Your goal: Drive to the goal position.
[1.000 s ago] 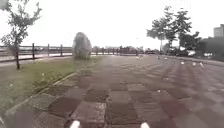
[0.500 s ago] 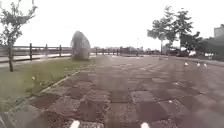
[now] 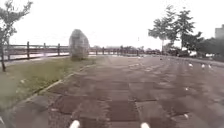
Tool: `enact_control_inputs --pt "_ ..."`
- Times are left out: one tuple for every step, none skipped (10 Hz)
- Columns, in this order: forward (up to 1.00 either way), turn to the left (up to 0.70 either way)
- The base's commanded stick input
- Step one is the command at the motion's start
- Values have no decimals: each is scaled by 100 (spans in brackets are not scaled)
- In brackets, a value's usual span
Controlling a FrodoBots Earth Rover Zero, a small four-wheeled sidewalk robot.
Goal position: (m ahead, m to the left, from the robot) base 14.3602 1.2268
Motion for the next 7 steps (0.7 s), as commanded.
enact_control_inputs --pt "70 0" --pt "70 0" --pt "70 0" --pt "70 0" --pt "70 0" --pt "70 0" --pt "70 0"
